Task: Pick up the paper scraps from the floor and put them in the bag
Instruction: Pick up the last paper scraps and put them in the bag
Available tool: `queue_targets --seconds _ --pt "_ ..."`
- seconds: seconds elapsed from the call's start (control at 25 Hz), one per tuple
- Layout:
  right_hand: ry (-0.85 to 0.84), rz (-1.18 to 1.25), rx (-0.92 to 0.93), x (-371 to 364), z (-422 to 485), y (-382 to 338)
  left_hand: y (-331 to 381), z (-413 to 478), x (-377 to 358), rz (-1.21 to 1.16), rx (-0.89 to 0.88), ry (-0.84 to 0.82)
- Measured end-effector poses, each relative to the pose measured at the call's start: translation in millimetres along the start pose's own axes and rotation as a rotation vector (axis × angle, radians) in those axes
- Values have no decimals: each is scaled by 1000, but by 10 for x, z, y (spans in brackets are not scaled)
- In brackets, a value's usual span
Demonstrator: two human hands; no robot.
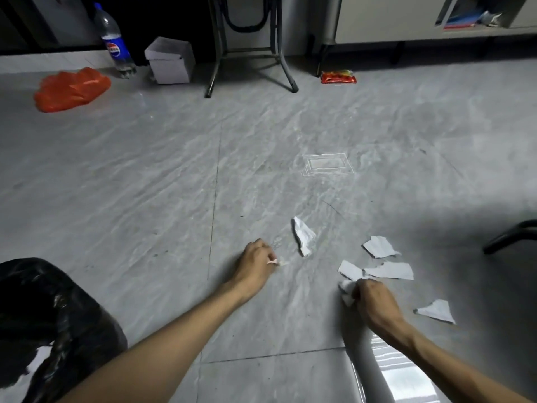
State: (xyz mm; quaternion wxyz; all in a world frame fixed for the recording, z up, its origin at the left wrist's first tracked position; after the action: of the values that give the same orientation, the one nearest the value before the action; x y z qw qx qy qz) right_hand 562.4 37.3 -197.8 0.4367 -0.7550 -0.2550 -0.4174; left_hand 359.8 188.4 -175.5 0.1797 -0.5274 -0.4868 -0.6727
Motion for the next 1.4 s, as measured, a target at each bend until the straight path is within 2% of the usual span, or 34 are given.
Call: queue_targets --seconds 0.12,0.24,0.4,0.52,0.6,0.72,0.84,1.04,1.12,1.24,1.4 --pt "15 133 58 104 96 -116 495 253 -374 176 -218 -156" --pt "42 306 20 250 175 -46 585 391 -657 267 -225 -249" --pt "25 492 -100 299 218 125 491 366 -659 111 -109 -157" --pt "-60 923 -260 108 208 124 417 190 -484 -32 40 -127" --pt "-183 1202 -339 -71 173 -49 407 16 -190 -124 91 -82" --pt "-309 1315 -343 -193 126 -524 355 -329 596 -268 132 63" --pt "-407 1265 -185 -192 65 -1266 309 -754 1481 -368 135 175" --pt "-563 1085 209 -128 -376 -2931 -190 -1621 2691 -392 236 391" --pt "-533 998 370 -62 -594 -3488 -522 -1943 2936 -323 317 469" --pt "-405 823 650 -18 -962 -4245 -1217 -2457 3055 -140 539 518" --pt "-283 631 1028 -208 -1488 -4899 -2009 -3011 2753 -36 848 369"
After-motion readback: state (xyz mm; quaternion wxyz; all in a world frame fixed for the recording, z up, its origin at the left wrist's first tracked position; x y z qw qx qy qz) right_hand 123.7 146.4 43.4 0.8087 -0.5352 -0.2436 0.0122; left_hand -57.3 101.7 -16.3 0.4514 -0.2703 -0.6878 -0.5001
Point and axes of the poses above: each hand's wrist, its own z-axis towards the middle knuckle, its own x-axis out of the back of the hand, y = z × x, the point moved 9 cm from there along z, towards the middle knuckle, and after that the axes turned 5 degrees about z, right-handed, at the moved point
